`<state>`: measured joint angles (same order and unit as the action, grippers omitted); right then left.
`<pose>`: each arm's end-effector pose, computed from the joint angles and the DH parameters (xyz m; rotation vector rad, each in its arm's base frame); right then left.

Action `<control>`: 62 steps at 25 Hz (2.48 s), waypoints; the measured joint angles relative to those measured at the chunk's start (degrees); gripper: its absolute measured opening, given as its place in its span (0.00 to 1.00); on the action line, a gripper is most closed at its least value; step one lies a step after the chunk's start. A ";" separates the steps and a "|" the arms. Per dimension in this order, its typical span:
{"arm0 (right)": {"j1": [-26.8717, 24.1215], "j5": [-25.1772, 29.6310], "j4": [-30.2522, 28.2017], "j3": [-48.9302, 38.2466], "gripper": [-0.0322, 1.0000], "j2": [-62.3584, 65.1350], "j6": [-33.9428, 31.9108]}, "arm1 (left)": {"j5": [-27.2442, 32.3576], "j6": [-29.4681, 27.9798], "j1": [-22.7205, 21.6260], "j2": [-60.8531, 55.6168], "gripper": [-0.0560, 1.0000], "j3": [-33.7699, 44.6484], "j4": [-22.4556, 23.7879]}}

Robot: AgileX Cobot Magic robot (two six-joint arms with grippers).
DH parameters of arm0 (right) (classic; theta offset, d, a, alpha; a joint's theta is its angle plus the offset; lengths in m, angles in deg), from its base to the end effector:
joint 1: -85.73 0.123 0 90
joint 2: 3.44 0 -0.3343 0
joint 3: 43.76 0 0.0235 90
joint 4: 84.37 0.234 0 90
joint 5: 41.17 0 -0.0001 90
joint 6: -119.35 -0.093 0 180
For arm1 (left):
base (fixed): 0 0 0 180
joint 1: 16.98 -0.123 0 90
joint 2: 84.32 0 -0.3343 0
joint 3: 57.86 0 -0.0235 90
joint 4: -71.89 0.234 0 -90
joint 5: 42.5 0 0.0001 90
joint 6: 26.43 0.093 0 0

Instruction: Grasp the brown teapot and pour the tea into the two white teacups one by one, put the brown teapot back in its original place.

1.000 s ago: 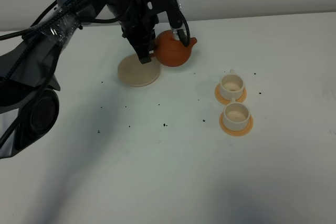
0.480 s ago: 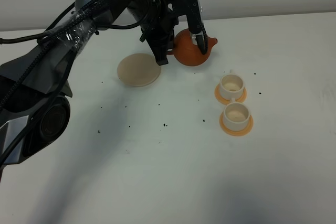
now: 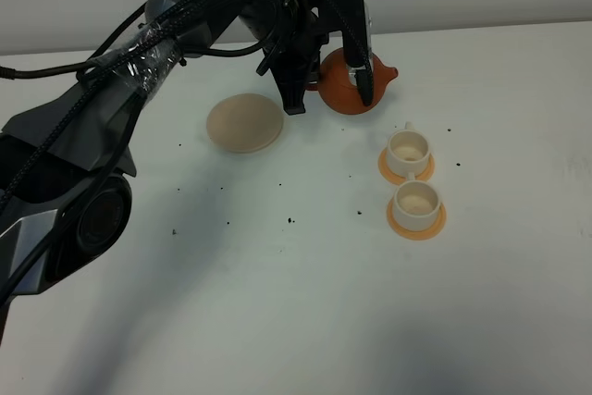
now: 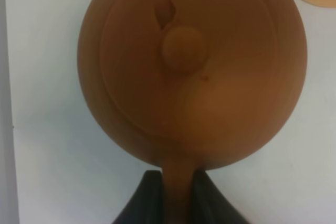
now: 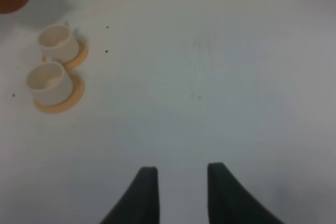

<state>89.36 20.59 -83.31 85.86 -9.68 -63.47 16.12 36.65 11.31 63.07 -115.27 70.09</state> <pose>-0.0680 -0.0028 0.2634 -0.0156 2.0672 0.0916 0.4954 -0.2695 0.2473 1.8550 1.8272 0.1798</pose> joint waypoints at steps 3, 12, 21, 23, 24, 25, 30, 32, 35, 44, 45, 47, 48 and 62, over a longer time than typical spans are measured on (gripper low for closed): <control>0.00 0.00 0.00 0.00 0.27 0.00 0.00 | 0.00 2.63 0.12 0.00 0.17 0.00 -0.03; 0.00 0.00 0.00 0.00 0.27 0.00 -0.06 | -0.20 8.91 0.43 0.00 0.17 0.00 -0.03; 0.00 0.00 0.00 0.00 0.27 0.00 -0.06 | -0.95 10.27 3.29 2.35 0.17 0.00 4.30; 0.00 0.00 0.00 0.00 0.27 0.00 0.01 | -1.09 10.28 3.84 2.53 0.17 0.00 6.25; 0.00 0.00 0.00 0.00 0.27 0.00 0.01 | -1.23 10.33 4.05 2.53 0.17 0.00 7.01; 0.00 0.00 0.00 0.00 0.27 0.00 0.01 | -1.38 10.48 4.17 2.53 0.17 0.00 7.54; 0.00 0.00 0.00 0.00 0.27 0.00 0.01 | -1.78 11.54 4.73 2.53 0.17 0.00 8.53; 0.00 0.00 0.00 0.00 0.27 0.00 0.01 | -1.78 12.08 4.79 2.53 0.17 0.00 8.54; 0.00 0.00 0.00 0.00 0.27 0.00 -0.05 | -1.78 13.46 4.98 2.53 0.17 0.00 8.79; 0.00 0.00 0.00 0.00 0.27 0.00 -0.05 | -1.72 17.58 5.35 2.43 0.17 0.00 8.85; 0.00 0.00 0.00 0.00 0.27 0.00 -0.05 | -1.72 18.08 5.35 2.28 0.17 0.00 8.85; 0.00 0.00 0.02 0.00 0.27 0.00 -0.05 | -1.86 18.87 5.35 2.10 0.17 0.00 9.46; 0.00 0.00 0.02 0.00 0.27 0.00 -0.05 | -1.99 19.03 5.35 2.09 0.17 0.00 9.76; 0.00 0.00 0.02 0.00 0.27 0.00 -0.02 | -5.72 23.05 6.44 1.98 0.17 0.00 11.77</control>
<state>89.36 20.59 -83.29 85.86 -9.68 -63.49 10.40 59.70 17.75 65.05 -115.27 81.86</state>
